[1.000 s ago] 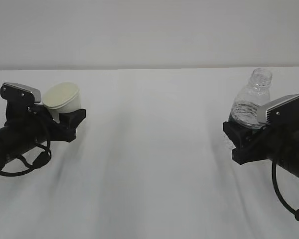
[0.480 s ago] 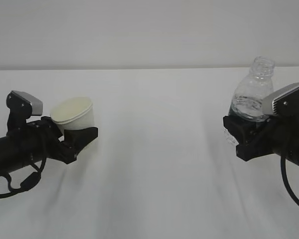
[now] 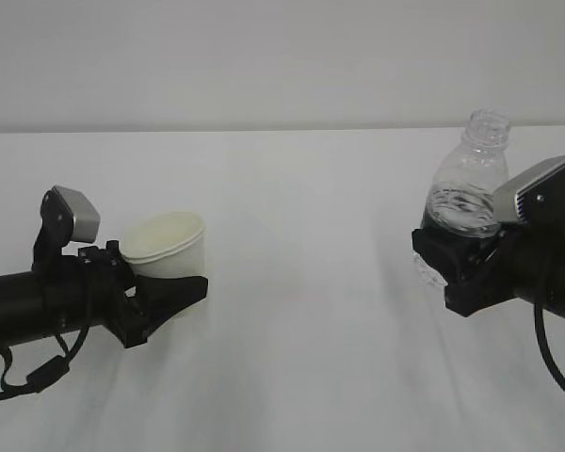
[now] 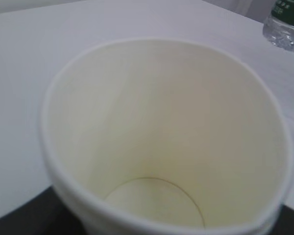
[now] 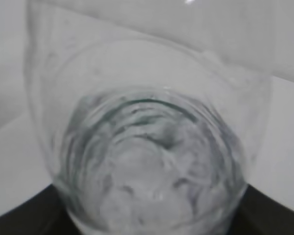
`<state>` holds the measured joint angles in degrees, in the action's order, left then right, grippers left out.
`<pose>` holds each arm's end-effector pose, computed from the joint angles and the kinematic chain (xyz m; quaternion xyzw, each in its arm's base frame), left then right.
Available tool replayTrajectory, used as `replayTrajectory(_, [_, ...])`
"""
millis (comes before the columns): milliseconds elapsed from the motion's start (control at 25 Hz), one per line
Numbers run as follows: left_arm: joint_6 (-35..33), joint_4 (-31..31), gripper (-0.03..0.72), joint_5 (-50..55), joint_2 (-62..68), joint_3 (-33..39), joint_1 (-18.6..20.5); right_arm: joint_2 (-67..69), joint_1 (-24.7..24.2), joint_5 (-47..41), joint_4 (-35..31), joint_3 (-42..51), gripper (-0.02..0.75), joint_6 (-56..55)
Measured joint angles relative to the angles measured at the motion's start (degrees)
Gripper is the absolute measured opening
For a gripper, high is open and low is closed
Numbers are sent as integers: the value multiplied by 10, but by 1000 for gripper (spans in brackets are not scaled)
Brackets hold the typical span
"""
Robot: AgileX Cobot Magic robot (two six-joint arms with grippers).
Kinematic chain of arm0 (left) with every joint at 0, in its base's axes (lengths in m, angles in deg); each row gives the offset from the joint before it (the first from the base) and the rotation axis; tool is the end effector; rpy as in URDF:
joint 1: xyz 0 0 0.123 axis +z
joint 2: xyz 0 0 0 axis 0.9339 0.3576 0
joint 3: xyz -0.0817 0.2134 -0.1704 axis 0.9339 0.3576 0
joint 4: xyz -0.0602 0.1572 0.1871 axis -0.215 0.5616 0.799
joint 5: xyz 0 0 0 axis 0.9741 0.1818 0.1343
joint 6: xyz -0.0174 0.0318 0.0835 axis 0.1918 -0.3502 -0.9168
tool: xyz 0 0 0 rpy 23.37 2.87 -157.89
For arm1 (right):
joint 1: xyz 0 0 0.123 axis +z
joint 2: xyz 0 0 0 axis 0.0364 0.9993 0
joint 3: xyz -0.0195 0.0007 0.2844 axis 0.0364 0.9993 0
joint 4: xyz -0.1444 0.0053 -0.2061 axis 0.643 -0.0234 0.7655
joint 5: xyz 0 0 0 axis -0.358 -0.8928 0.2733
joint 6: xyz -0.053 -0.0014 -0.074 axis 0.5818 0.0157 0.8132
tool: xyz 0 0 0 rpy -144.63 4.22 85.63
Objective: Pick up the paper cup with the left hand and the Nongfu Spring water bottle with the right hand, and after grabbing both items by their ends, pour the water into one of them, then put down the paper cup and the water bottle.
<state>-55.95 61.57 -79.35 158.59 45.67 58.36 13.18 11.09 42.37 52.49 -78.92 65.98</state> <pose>0.2723 -0.1146 0.1003 0.3004 0.7395 -0.3351 0.5005 0.2467 0.0703 0.1581 -0.2710 0.7683 0.1060 0.5702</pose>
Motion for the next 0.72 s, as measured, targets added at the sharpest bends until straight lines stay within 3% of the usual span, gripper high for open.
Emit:
replayTrajectory(240, [4,9,471,0,0,0,-37,0,0,-1,21,0,456,-13])
replayTrajectory(720, [4,-2,471,0,0,-41,-152,0,0,-2,52,0,456,-32])
